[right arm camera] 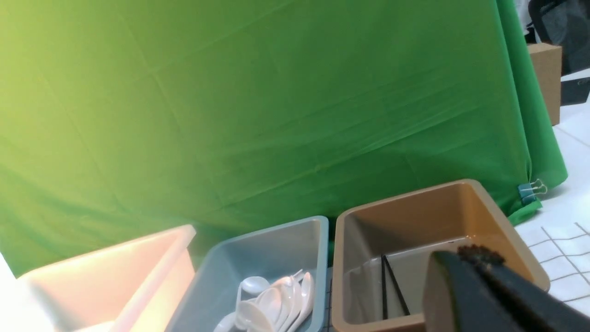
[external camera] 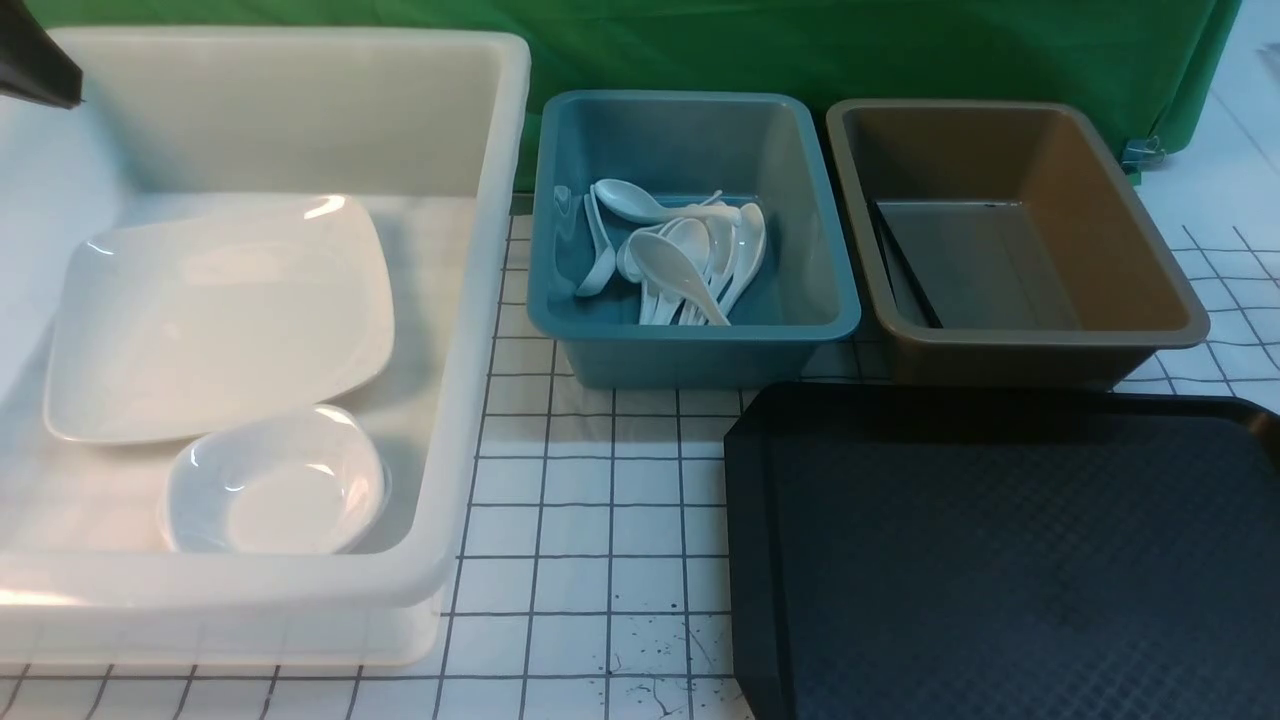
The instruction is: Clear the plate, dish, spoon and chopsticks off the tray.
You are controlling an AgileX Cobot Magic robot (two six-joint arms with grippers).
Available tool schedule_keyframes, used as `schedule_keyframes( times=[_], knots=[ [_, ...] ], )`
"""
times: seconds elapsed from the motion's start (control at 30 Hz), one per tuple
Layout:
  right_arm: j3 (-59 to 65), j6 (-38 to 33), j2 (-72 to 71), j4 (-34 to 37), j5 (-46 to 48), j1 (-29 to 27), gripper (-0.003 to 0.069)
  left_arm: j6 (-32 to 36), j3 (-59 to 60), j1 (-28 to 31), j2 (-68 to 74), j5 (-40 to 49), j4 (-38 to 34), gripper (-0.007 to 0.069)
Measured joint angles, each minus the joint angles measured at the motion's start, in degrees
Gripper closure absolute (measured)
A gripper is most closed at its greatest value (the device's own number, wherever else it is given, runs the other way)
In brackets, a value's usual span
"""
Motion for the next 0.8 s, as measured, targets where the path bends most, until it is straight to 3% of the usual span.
schedule_keyframes(
  times=[0.53,0.7,0.8],
  knots=[
    [0.0,0.0,0.0,-0.1,-0.1,0.6,0.0614,1.5,0.0,0.0,0.0,0.0,0.0,0.0624],
    [0.1,0.0,-0.1,-0.3,-0.1,7.4,0.0604,2.3,0.0,0.0,0.0,0.0,0.1,0.0624],
    [0.7,0.0,-0.1,-4.2,-0.6,12.4,0.0599,2.4,0.0,0.0,0.0,0.0,0.1,0.0623]
  ],
)
